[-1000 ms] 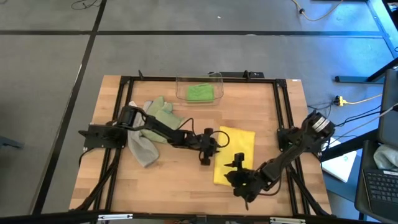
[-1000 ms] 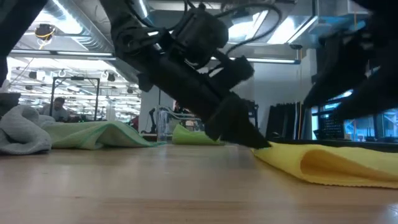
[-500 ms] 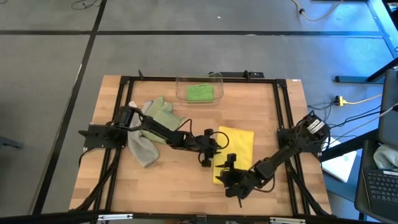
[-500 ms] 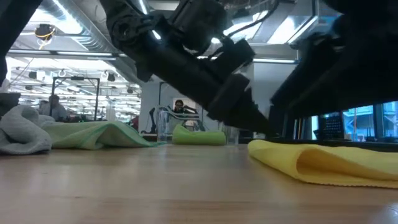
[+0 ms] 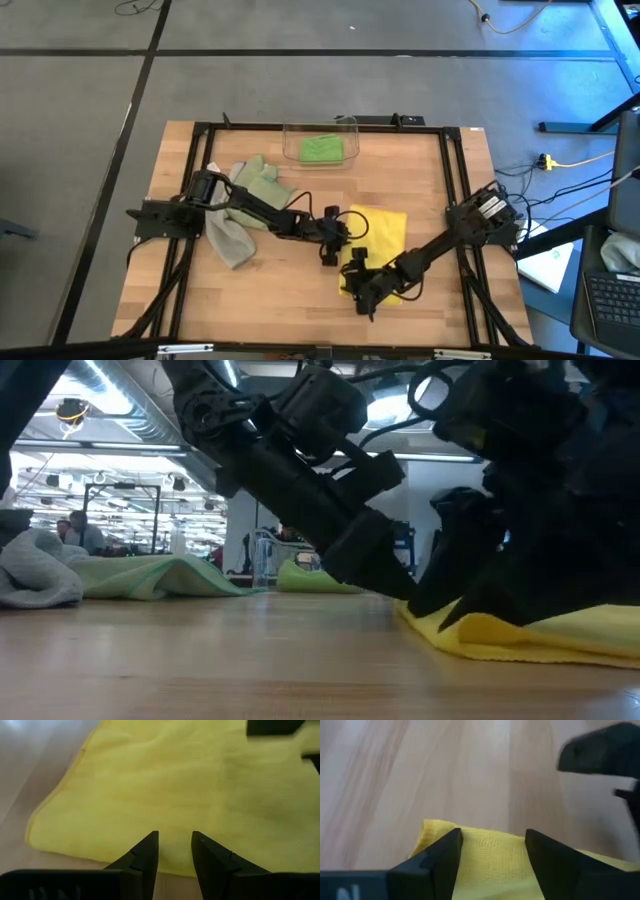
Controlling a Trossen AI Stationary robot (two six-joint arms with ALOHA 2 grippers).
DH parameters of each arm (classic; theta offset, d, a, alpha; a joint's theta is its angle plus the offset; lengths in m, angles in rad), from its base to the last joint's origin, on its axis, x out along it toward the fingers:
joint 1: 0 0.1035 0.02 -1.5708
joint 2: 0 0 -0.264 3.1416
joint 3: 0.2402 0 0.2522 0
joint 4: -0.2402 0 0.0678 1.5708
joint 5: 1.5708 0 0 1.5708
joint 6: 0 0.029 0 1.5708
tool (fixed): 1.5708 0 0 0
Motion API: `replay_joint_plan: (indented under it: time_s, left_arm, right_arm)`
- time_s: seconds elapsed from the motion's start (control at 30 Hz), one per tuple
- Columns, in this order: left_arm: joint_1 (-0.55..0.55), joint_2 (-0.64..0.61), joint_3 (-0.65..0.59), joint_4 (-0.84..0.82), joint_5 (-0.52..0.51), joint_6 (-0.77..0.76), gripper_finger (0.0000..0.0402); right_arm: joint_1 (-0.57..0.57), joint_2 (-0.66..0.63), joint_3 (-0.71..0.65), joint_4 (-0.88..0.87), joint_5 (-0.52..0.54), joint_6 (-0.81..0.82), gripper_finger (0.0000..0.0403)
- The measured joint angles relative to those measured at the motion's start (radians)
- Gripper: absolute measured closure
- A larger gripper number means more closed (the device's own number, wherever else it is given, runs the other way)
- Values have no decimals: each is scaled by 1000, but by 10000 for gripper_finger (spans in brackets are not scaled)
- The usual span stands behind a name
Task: Fold microfiber towels
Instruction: Fold the yellow microfiber cloth
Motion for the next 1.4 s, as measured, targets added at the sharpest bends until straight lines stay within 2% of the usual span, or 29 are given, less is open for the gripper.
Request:
replay_joint_plan:
  time_s: [0.37, 0.5, 0.63, 0.77, 0.93, 1.07, 1.17, 1.3, 1.4]
  left_arm:
    - [-3, 0, 0, -25, -1, -2, 292]
    - [-35, -28, -1, -76, -6, 22, 292]
    - [-101, -100, 0, -105, -24, 135, 292]
    - [-208, -151, 0, -157, -113, 271, 292]
    - [-348, -142, 1, -196, -218, 388, 292]
    - [-413, -90, -3, -193, -381, 508, 292]
    - [-421, -81, 7, -180, -400, 548, 292]
    - [-408, -81, 30, -213, -406, 547, 291]
    - [-409, -81, 39, -210, -411, 598, 291]
  right_arm:
    - [59, -178, 1, -39, 100, -71, 177]
    - [106, -230, 0, -261, 94, 32, 177]
    - [187, -288, 0, -497, 74, 177, 177]
    - [314, -320, 1, -553, 43, 239, 177]
    - [477, -278, 1, -614, 64, 242, 177]
    - [533, -215, 1, -669, 179, 262, 177]
    - [539, -173, 1, -671, 223, 266, 177]
    - [539, -110, 2, -644, 179, 274, 177]
    - [547, -71, 13, -642, 186, 304, 177]
